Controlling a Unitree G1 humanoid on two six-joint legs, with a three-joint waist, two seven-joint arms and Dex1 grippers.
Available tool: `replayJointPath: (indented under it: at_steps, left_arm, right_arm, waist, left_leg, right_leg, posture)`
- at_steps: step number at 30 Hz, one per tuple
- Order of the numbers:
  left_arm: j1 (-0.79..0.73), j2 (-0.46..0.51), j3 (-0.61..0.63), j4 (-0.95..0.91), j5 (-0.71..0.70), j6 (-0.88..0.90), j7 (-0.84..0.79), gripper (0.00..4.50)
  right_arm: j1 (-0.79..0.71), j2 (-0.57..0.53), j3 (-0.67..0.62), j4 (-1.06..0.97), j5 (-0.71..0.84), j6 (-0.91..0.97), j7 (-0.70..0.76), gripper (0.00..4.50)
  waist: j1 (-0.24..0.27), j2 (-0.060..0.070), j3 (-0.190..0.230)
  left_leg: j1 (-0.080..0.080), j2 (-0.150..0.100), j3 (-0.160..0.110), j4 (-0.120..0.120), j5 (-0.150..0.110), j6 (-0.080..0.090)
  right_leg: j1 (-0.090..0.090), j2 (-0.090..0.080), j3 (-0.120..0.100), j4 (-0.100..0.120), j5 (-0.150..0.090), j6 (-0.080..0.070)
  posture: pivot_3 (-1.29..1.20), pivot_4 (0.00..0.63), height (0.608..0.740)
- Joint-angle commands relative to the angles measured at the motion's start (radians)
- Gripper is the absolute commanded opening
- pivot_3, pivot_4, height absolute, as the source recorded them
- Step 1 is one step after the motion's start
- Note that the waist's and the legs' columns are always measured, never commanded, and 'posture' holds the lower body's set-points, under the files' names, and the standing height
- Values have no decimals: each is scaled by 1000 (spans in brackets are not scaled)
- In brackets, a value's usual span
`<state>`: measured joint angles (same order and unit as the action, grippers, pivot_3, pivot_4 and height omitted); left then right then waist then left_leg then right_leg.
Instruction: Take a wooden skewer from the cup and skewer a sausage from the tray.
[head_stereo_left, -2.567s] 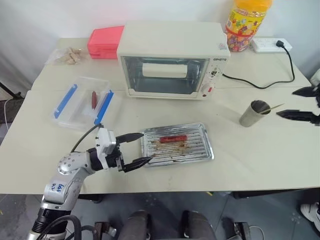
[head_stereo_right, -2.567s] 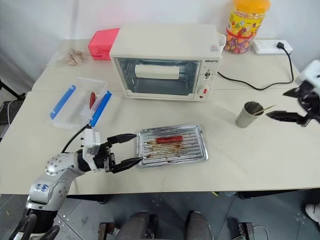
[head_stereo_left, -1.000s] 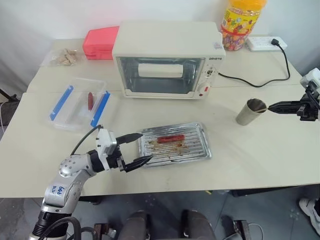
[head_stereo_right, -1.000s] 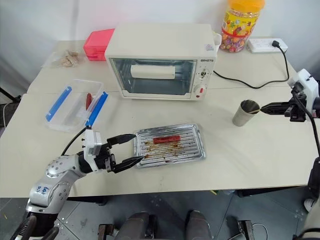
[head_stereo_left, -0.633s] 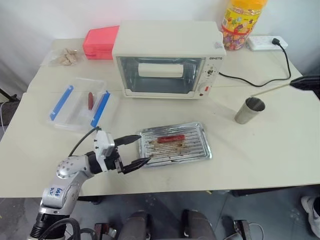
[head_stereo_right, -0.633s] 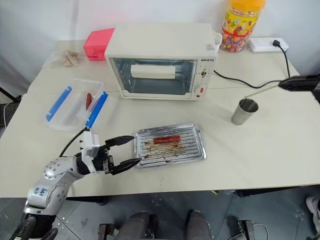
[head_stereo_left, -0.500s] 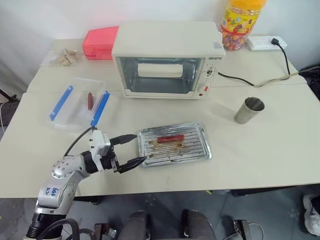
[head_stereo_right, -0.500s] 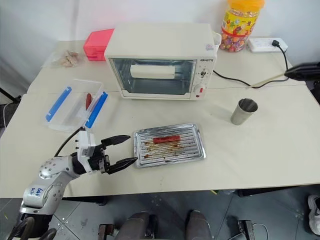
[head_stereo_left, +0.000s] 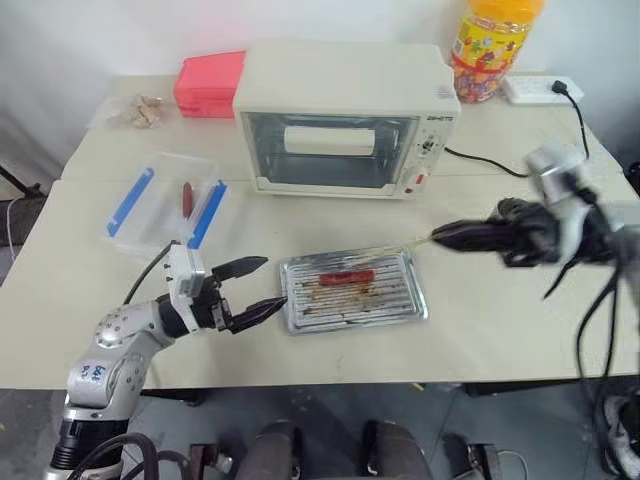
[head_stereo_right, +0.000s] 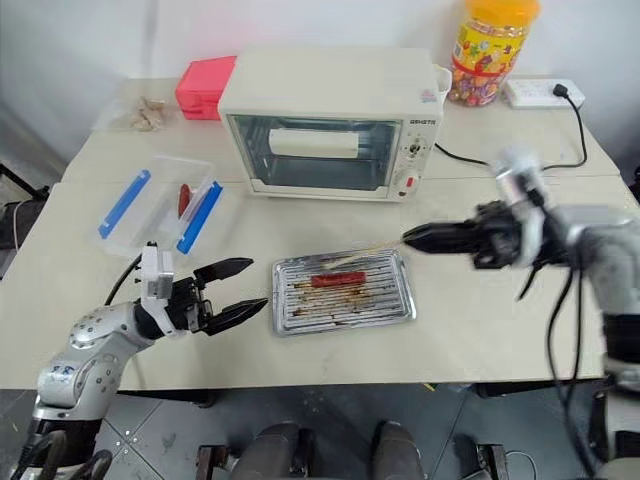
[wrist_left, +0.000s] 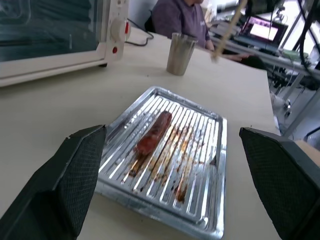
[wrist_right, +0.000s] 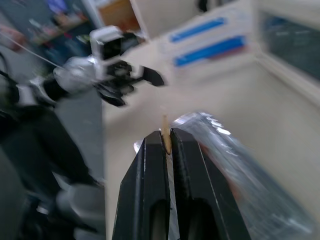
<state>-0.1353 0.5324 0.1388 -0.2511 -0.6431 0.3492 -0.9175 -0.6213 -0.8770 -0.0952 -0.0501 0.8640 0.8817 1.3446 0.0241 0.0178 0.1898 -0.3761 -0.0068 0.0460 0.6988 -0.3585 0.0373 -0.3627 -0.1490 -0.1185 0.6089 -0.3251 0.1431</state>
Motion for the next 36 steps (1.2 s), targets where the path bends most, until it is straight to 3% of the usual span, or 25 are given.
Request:
replayJointPath:
  at_steps: [1, 8, 22, 36]
  left_arm:
    - [-8, -12, -11, -66, -64, 46, 0, 4500]
    - [-55, -54, -69, -75, -93, 105, 9, 4500]
    - [-103, -104, -70, -117, -194, 207, 48, 4500]
    - [-94, -105, -79, -126, -189, 211, 59, 366]
  right_arm:
    - [12, 85, -50, -108, 103, 44, -98, 7]
    - [25, 234, -20, -159, 197, 105, -207, 7]
    - [79, 282, -1, -178, 191, 97, -271, 7]
    - [88, 273, 8, -171, 174, 95, -263, 0]
  waist:
    - [2, 0, 0]
    - [-1, -2, -1]
    - [-3, -2, -1]
    - [-2, -2, -1]
  left_leg:
    - [0, 0, -1, 0, 0, 0]
    - [1, 0, -1, 0, 0, 0]
    - [1, 0, -2, 0, 0, 0]
    - [1, -1, -2, 0, 0, 0]
  right_leg:
    - [0, 0, 0, 0, 0, 0]
    - [1, 1, 0, 1, 0, 0]
    - [1, 1, 0, 1, 0, 0]
    - [1, 1, 0, 1, 0, 0]
  posture:
    - [0, 150, 740]
    - [0, 150, 740]
    - [0, 150, 740]
    - [0, 150, 740]
